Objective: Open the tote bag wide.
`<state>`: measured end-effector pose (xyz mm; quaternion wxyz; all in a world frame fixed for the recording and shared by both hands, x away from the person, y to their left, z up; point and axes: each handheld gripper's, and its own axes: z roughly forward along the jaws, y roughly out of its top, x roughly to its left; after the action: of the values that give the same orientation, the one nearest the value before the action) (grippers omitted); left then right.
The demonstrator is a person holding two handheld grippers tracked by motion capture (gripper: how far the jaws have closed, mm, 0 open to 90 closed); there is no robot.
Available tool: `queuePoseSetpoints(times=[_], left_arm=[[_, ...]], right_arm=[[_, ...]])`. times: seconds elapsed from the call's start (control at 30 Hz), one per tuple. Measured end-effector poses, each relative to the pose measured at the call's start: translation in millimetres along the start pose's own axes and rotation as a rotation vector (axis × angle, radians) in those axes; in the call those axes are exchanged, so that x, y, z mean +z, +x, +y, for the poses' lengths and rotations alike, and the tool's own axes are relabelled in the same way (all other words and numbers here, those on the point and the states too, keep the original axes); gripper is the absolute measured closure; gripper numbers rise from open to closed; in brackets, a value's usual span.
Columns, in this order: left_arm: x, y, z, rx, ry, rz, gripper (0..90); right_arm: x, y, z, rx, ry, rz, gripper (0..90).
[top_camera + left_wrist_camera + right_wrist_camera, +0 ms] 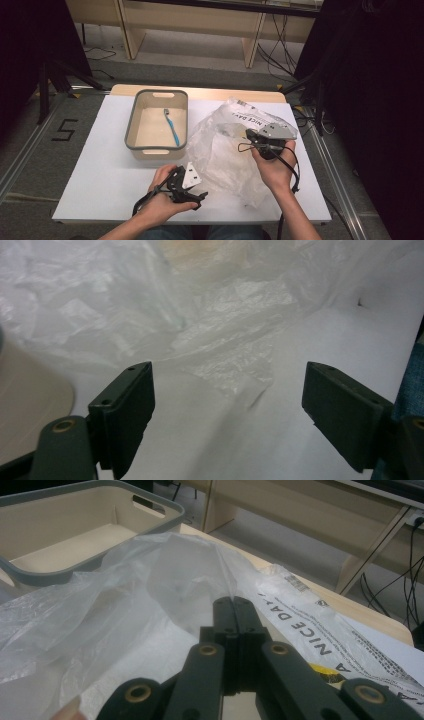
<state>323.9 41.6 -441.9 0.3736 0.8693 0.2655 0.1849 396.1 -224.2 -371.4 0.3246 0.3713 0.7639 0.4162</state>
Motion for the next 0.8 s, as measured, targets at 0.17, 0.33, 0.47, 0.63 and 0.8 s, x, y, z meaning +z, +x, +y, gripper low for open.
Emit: queuePoseSetpoints(times=[0.17, 0.33, 0.47, 0.63, 0.8], left_arm=[[-7.9, 7.4, -2.5, -0.029, -0.012, 0.013, 19.8], [-14.4, 17.4, -5.0, -0.062, -0.024, 0.024, 19.8], [-19.7, 25.7, -6.4, -0.090, -0.035, 0.029, 19.7], [-24.0, 36.6, -8.3, -0.120, -0.047, 0.048, 19.7], [-28.4, 47.8, -10.9, -0.147, -0.047, 0.062, 20.1]], right_arm=[[0.5, 0.6, -0.2, 0.000, 0.000, -0.001, 90.0], [1.1, 0.6, -0.1, -0.001, -0.001, 0.001, 90.0], [0.8, 0.6, 0.0, 0.005, 0.001, -0.002, 90.0], [2.0, 1.1, -0.4, 0.003, 0.002, 0.002, 90.0], [2.6, 1.3, -0.7, 0.007, 0.003, 0.005, 90.0]])
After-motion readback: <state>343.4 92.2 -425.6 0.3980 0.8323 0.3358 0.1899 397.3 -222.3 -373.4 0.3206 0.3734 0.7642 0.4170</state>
